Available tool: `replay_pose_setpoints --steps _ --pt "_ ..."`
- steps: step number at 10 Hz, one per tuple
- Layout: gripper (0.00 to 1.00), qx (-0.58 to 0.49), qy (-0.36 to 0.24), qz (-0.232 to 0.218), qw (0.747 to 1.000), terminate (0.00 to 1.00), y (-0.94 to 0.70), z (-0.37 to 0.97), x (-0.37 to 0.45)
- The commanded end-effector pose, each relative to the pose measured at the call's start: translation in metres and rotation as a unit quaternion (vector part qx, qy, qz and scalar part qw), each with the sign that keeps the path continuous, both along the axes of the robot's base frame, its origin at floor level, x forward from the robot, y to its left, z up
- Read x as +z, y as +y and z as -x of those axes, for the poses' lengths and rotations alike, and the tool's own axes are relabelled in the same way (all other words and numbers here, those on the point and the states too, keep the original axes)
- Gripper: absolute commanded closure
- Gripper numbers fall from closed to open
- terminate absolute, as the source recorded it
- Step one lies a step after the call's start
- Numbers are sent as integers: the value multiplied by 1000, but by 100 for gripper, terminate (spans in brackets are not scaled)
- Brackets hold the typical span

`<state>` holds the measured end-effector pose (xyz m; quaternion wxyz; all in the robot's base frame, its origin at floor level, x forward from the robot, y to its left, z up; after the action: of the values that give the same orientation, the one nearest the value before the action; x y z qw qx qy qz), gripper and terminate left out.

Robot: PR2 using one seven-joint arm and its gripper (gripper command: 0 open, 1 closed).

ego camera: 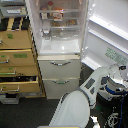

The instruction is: Opening the fridge

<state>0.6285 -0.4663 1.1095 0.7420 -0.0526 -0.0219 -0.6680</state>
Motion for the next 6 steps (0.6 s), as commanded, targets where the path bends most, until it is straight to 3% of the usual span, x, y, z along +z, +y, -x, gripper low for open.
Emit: replay_pose_setpoints --steps 1,5,6 --pt "0 -53 23 -25 998 0 -343 12 -83" --pt "0 55 -26 32 998 0 55 -23 -27" --pt "0 91 -48 22 994 0 138 -19 -28"
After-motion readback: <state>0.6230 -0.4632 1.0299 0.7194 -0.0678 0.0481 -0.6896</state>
